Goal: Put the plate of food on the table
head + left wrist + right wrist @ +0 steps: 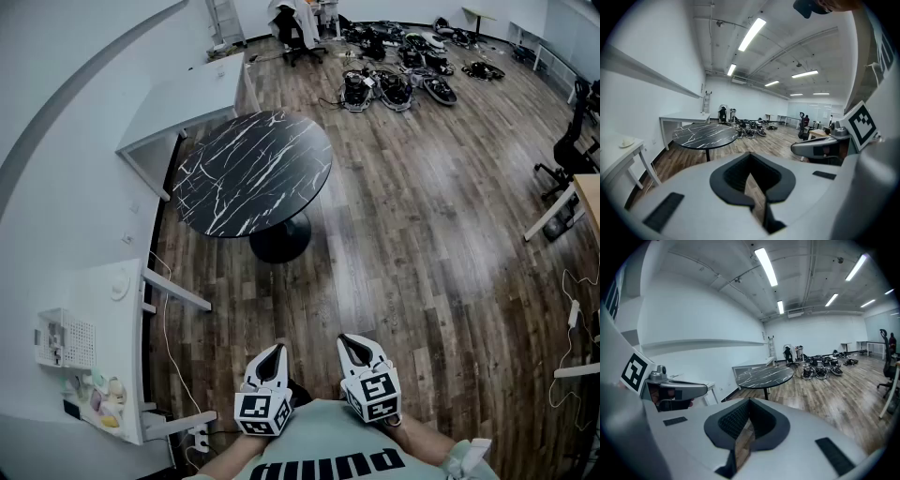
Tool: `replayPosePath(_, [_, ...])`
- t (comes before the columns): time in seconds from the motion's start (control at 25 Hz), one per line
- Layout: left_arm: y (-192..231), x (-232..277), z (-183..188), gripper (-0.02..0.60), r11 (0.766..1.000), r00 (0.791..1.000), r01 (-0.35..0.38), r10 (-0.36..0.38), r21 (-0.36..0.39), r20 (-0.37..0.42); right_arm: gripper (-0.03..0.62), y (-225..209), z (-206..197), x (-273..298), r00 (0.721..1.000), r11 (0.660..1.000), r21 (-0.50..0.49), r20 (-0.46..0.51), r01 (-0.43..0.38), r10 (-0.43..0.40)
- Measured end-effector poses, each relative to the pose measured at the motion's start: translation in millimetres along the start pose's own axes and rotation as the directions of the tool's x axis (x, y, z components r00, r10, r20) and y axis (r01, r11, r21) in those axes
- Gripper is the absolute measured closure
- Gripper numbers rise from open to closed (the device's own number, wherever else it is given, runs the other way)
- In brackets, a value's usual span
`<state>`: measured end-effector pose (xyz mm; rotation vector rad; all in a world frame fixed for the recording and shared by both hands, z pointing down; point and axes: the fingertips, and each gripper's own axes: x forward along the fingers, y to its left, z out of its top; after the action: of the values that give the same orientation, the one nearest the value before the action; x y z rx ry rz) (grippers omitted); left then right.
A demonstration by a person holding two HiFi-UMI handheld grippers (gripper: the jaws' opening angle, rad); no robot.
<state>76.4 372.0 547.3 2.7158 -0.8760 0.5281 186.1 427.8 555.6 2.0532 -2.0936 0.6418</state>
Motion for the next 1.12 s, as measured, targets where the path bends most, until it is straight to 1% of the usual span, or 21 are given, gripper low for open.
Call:
replayPosePath(0.36, [62,-5,5,0.575,0.997,0.999,-0.045,0.046,-0.056,0.010,0.586,37,14,50,0.998,0.998,-0.037,-0.043,-0.045,0.043])
replayPosePath(0.56, [105,0,14,0.575,0.994,0.998,-0.044,0.047,-0.097,0.031,0.586,58,31,85,0.997,0.997,-0.069,-0.066,-0.043,0.039])
replayPosePath(0.72, [142,3,20,0.575,0.991,0.997,-0.043,0.050,-0.128,0.054,0.586,76,49,115,0.998,0.996,-0.081,-0.061,-0.035,0.030])
replayPosePath(1.12, [230,-6,35,0.575,0.983,0.993,-0.052,0.070,-0.174,0.100,0.586,140,79,188,0.996,0.988,-0.142,-0.074,-0.062,0.052])
